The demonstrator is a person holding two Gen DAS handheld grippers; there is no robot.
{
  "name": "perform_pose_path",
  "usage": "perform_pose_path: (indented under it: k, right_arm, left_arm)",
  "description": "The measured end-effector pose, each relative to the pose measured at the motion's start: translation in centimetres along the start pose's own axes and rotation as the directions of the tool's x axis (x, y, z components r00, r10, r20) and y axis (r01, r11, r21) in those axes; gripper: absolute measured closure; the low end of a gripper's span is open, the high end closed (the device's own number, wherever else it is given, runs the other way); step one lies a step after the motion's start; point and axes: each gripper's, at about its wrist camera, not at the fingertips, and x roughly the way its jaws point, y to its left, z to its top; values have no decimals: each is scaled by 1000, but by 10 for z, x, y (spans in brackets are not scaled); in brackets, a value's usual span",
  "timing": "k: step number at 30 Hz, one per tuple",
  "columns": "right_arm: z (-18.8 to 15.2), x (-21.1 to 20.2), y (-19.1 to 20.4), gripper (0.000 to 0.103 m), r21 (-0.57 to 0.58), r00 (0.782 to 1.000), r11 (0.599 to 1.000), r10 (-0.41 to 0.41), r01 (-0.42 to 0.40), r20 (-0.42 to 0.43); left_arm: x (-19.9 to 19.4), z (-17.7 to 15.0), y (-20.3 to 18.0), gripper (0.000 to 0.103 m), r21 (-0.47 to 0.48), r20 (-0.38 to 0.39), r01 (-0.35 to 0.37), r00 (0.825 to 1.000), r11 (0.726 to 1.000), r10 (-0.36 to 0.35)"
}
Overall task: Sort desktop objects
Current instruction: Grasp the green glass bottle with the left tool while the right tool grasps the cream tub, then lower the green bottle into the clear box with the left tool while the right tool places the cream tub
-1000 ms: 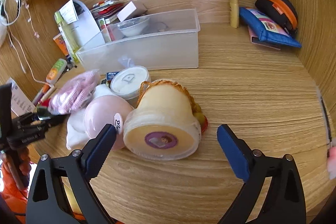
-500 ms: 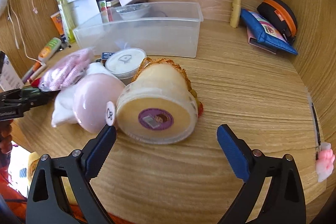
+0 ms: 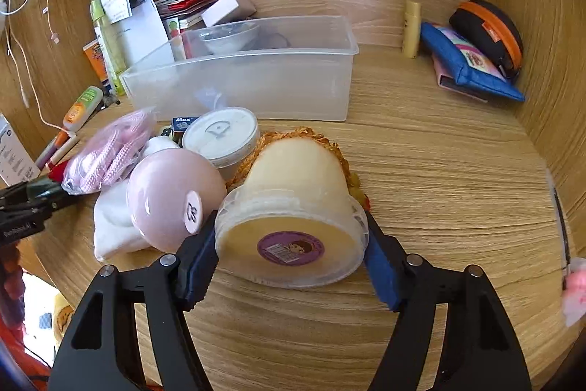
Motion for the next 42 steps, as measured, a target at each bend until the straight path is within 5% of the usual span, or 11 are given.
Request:
perform_pose_path:
  k: [11, 24, 42]
  right_arm:
    - [6, -25, -7, 35, 4, 997, 999, -37, 37, 73]
    - [38, -48, -8, 35, 12, 986, 1000, 8, -10, 165]
    - [126, -26, -5, 35, -45, 966, 996, 84, -75, 243]
  left_arm:
    - [-27, 15, -1, 44, -6, 92, -8, 996, 1000, 8]
    - [-43, 54, -8, 44, 0, 209, 20, 978, 1000, -19]
    - [-6, 129, -25, 44, 26, 203, 55, 977, 998, -59]
